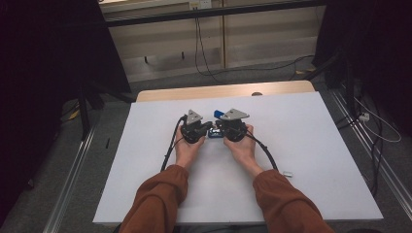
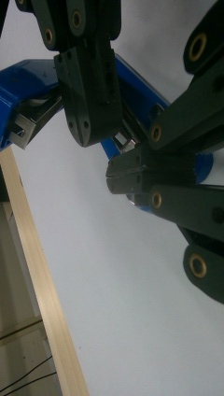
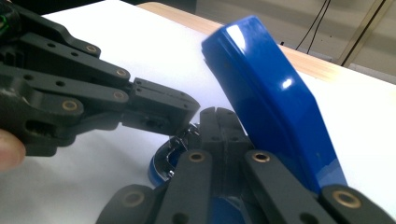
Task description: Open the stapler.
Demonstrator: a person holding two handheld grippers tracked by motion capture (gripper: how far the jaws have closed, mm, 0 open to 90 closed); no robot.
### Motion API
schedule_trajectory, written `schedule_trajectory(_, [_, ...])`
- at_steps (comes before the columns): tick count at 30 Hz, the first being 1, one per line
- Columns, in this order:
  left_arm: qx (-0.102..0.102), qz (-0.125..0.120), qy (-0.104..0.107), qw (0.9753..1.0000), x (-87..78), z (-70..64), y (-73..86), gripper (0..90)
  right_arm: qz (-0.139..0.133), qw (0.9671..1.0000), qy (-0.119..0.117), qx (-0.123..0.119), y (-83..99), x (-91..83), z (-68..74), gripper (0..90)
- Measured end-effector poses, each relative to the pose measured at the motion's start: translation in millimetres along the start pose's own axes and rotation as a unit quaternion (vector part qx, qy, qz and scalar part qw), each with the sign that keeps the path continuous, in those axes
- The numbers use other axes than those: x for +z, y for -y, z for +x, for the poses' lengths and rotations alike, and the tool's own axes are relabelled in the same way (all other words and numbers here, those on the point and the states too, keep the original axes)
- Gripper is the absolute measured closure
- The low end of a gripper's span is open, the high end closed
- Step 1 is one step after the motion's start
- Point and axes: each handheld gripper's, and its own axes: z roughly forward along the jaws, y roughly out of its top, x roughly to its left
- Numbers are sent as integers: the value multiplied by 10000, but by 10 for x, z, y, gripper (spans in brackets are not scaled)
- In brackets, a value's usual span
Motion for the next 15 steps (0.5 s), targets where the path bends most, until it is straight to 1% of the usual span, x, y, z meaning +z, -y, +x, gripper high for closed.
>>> schedule_trajectory(10, [44,-5,-16,10000,1,-2,0,900,-27,10000,30,-55,-22,-23,-12,900])
schedule_trajectory(13, [45,-10,-16,10000,1,-3,1,900,-48,10000,45,2,-27,-29,-20,900])
schedule_trajectory(15, [49,-7,-14,10000,0,-1,1,900,-47,10000,47,-7,-26,-30,-20,900])
